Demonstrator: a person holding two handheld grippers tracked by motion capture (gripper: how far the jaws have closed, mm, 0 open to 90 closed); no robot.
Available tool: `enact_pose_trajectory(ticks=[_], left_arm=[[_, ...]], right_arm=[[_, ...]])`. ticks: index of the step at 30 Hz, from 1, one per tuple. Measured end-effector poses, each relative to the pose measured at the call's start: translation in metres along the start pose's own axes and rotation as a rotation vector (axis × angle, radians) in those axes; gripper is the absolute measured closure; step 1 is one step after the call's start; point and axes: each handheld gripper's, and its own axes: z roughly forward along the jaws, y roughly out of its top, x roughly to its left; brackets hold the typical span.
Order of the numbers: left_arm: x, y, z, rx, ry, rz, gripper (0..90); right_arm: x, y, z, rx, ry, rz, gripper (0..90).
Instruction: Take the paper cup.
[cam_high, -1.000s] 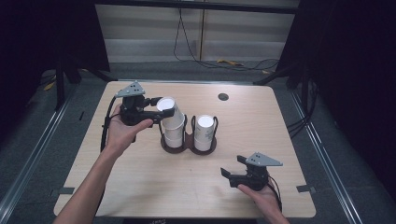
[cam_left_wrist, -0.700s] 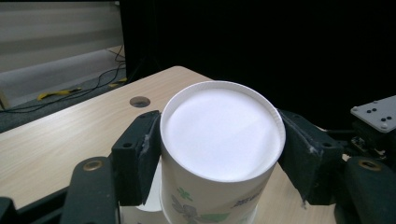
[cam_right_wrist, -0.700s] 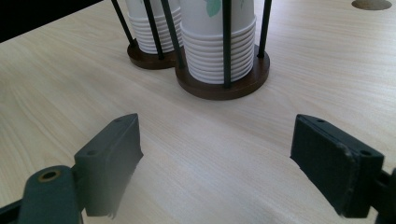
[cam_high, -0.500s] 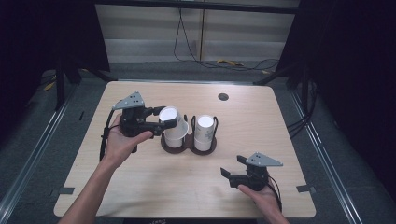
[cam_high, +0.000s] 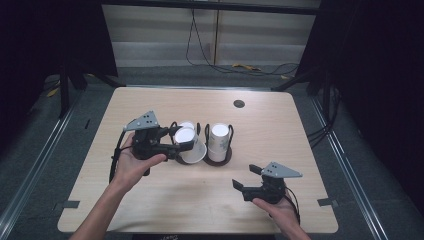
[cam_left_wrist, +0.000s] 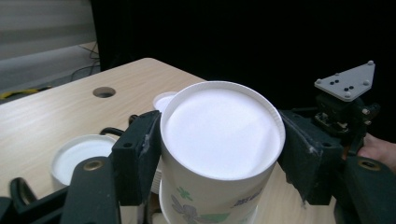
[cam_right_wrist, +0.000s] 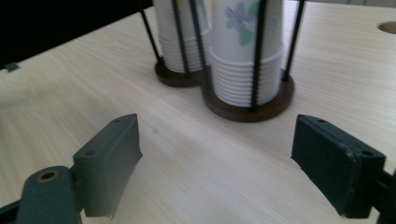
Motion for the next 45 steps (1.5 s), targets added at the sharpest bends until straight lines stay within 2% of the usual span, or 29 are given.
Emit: enact_pose_trajectory(ticks=[4,8,15,18,20,25,29,38,45], left_arm=[[-0.004,-0.002,0.001,0.009,0.007,0.012,33.9],[-0.008,-0.005,0.003,0.019,-0.006,0.020,33.9],[-0.011,-0.015,0.010,0.044,-0.013,0.009,33.9],[-0.013,-0.018,0.013,0.053,-0.025,0.000,34.0],[-0.016,-0.019,0.015,0.062,-0.039,0.000,34.1],[-0.021,-0.020,0.021,0.070,-0.078,-0.009,34.2],[-0.025,-0.021,0.025,0.073,-0.099,-0.016,34.2],[-0.029,-0.024,0.034,0.101,-0.122,-0.029,34.4],[-0.031,-0.023,0.037,0.091,-0.140,-0.047,34.4]], right_arm=[[0.007,0.007,0.004,-0.018,0.051,-0.008,14.7],[0.012,0.015,0.011,-0.037,0.092,-0.017,14.7],[0.023,0.029,0.022,-0.088,0.159,-0.029,14.4],[0.028,0.032,0.029,-0.099,0.197,-0.033,14.7],[0.029,0.031,0.030,-0.102,0.205,-0.030,14.7],[0.033,0.027,0.032,-0.149,0.252,-0.036,14.4],[0.033,0.027,0.030,-0.183,0.266,-0.034,14.4],[0.035,0.025,0.036,-0.177,0.288,-0.039,14.3],[0.039,0.024,0.037,-0.192,0.304,-0.046,14.3]])
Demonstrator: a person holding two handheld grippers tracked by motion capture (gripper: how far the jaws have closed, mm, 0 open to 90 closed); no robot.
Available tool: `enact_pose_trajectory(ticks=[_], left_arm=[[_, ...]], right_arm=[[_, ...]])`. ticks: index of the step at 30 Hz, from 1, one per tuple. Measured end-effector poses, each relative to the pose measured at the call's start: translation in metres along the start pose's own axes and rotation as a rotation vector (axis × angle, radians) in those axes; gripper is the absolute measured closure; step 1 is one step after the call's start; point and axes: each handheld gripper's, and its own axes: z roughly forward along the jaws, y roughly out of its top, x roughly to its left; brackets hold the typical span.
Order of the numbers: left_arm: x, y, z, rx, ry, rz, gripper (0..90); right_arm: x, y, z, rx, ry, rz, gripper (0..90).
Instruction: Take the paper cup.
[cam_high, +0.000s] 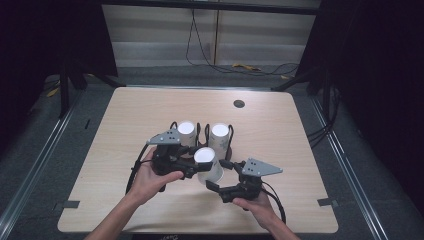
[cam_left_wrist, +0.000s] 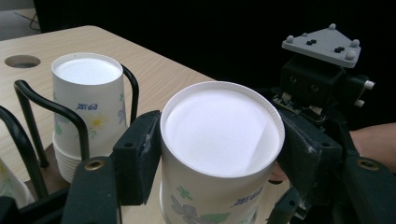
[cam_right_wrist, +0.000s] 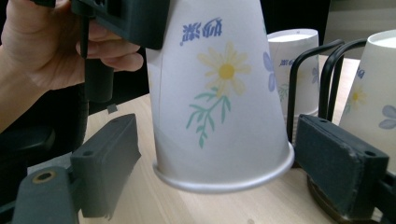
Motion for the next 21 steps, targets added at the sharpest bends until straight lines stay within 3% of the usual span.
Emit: enact_pose_trajectory(ticks=[9,21], left_arm=[[-0.0027,-0.0017,0.0058,0.017,-0.021,-0.003,34.4],[0.0001,-0.0036,0.0062,0.014,-0.029,-0.016,34.1]], right_arm=[[0.0001,-0.0020,0.0034,-0.008,0.000,-0.007,15.9],[-0.0009,-0.0056,0.0060,-0.010,0.001,-0.018,25.3]])
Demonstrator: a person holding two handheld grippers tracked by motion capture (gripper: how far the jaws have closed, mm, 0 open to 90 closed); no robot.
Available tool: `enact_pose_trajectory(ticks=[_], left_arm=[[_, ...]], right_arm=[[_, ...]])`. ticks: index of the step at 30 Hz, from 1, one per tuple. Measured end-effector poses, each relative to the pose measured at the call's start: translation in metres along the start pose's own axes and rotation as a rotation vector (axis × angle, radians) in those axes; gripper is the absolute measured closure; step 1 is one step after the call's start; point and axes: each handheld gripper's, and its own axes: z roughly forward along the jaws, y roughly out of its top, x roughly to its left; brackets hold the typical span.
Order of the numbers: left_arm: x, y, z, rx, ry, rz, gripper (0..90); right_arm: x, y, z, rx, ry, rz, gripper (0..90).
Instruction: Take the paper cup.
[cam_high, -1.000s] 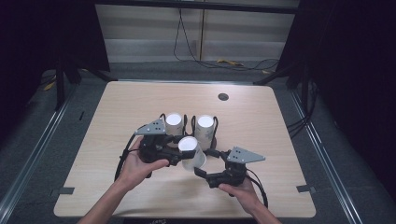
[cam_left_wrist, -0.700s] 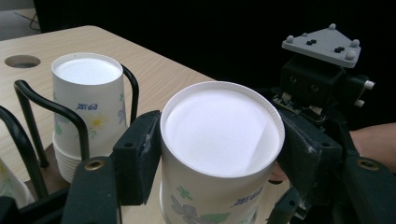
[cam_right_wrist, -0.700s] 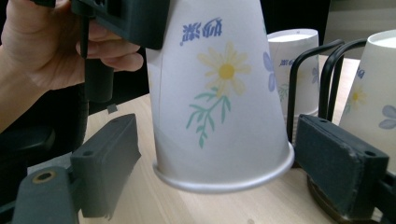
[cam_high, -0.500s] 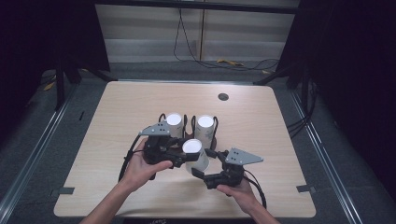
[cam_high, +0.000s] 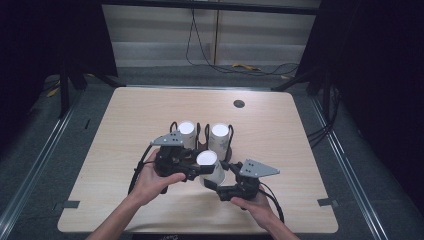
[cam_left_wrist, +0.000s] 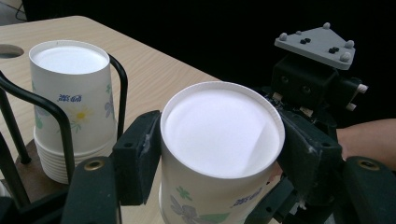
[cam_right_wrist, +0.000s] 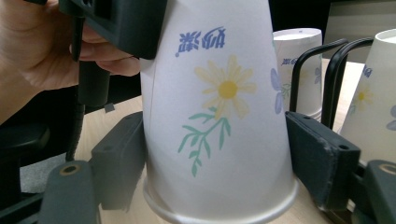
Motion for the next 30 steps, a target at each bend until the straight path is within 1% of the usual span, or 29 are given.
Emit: enact_pose_trajectory(ticks=[4,6,9,11,12,15,19,22,24,25,27,29,30], left_arm=[[0.0009,-0.0005,-0.0004,-0.003,-0.002,0.004,33.4],[0.0019,-0.0010,0.0000,0.009,0.003,0.002,32.9],[0.0032,-0.0022,0.0007,0.024,0.024,0.010,28.6],[0.0035,-0.0031,0.0013,0.021,0.018,0.010,27.2],[0.0033,-0.0031,0.0011,0.017,0.014,0.023,26.3],[0.0028,-0.0029,0.0012,0.021,0.024,0.037,25.5],[0.0038,-0.0031,0.0006,0.022,0.029,0.033,23.5],[0.0041,-0.0021,-0.0015,0.025,0.046,0.050,23.0],[0.0041,-0.0010,-0.0027,0.016,0.049,0.052,22.8],[0.0039,0.0000,-0.0036,0.023,0.053,0.060,22.9],[0.0030,0.0005,-0.0046,0.013,0.057,0.075,23.2],[0.0023,0.0010,-0.0059,0.021,0.056,0.086,23.3],[0.0023,0.0009,-0.0067,0.022,0.061,0.099,23.3]], right_arm=[[-0.0005,0.0005,-0.0006,0.003,0.003,-0.009,27.6],[-0.0006,0.0004,-0.0004,0.009,0.002,-0.009,28.0],[-0.0018,0.0000,0.0001,0.022,0.001,-0.001,28.2],[-0.0026,0.0000,0.0002,0.031,0.003,0.007,28.4],[-0.0029,0.0000,0.0002,0.036,0.003,0.010,28.5],[-0.0036,0.0003,0.0002,0.047,0.005,0.012,28.8],[-0.0039,0.0011,-0.0004,0.065,0.005,0.012,29.4],[-0.0038,0.0023,-0.0012,0.082,-0.004,0.007,29.8],[-0.0040,0.0035,-0.0010,0.091,-0.001,0.002,30.1],[-0.0042,0.0044,-0.0007,0.096,0.000,-0.008,30.2],[-0.0042,0.0059,-0.0007,0.108,0.002,-0.014,30.4],[-0.0052,0.0078,-0.0009,0.121,0.001,-0.017,30.6],[-0.0059,0.0087,-0.0010,0.131,0.001,-0.021,30.8]])
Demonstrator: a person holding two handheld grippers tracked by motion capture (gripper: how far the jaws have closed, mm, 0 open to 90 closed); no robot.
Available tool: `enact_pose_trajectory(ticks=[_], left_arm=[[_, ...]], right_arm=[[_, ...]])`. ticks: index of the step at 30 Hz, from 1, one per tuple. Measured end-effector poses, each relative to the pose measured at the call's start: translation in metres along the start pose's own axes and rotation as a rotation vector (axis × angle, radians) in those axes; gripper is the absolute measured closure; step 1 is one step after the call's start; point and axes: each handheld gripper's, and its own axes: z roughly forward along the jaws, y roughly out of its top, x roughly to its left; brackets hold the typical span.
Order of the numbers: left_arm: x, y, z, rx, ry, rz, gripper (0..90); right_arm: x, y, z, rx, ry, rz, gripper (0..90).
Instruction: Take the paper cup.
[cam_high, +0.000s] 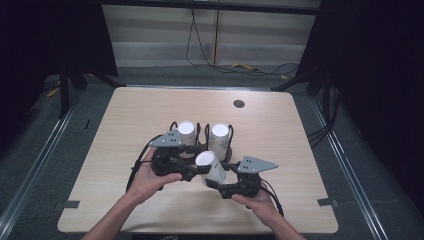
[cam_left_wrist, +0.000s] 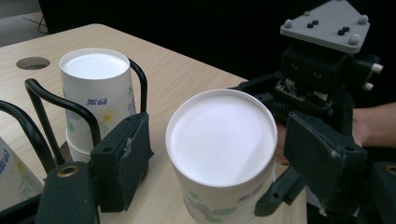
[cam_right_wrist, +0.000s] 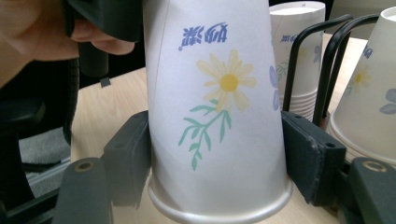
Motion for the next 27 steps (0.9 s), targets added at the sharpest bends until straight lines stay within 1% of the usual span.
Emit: enact_pose_trajectory(ticks=[2,5,6,7,9,10,11,12,15,17,19,22,23,24,27], left_arm=[[0.000,-0.001,-0.002,0.005,0.014,0.015,23.3],[0.002,-0.004,-0.005,-0.007,0.024,0.020,23.3],[0.002,-0.006,-0.006,-0.016,0.025,0.025,23.3],[0.003,-0.008,-0.007,-0.013,0.027,0.032,23.2],[0.003,-0.010,-0.009,-0.006,0.017,0.051,22.6],[0.002,-0.010,-0.010,-0.004,0.031,0.057,22.3],[0.002,-0.010,-0.011,0.003,0.047,0.068,21.4],[0.003,-0.011,-0.013,0.007,0.050,0.069,20.6],[0.006,-0.014,-0.015,0.007,0.055,0.046,19.8],[0.008,-0.016,-0.014,0.027,0.057,0.035,19.0],[0.008,-0.018,-0.012,0.048,0.058,0.038,16.8],[0.008,-0.021,-0.009,0.089,0.051,0.036,16.8],[0.008,-0.021,-0.008,0.097,0.054,0.025,16.4],[0.008,-0.022,-0.007,0.104,0.055,0.027,15.9],[0.008,-0.023,-0.005,0.112,0.043,0.020,15.8]], right_arm=[[-0.002,0.002,0.000,0.012,0.003,-0.006,31.2],[-0.002,0.006,0.002,0.035,0.010,-0.019,31.5],[-0.002,0.006,0.003,0.042,0.017,-0.020,31.6],[-0.001,0.007,0.004,0.051,0.016,-0.024,31.6],[-0.001,0.006,0.005,0.064,0.012,-0.035,31.7],[-0.001,0.006,0.006,0.071,0.020,-0.025,31.7],[-0.001,0.005,0.006,0.078,0.017,-0.029,31.8],[0.000,0.005,0.005,0.089,0.019,-0.034,31.9],[-0.001,0.004,0.005,0.119,0.020,-0.040,32.1],[-0.001,0.003,0.005,0.143,0.021,-0.044,32.1],[-0.002,0.001,0.005,0.165,0.024,-0.041,32.1],[-0.003,0.001,0.004,0.182,0.023,-0.049,32.1],[-0.003,0.002,0.003,0.186,0.023,-0.050,32.2],[-0.004,0.002,0.003,0.190,0.024,-0.047,32.3],[-0.006,0.001,0.002,0.215,0.022,-0.046,32.5]])
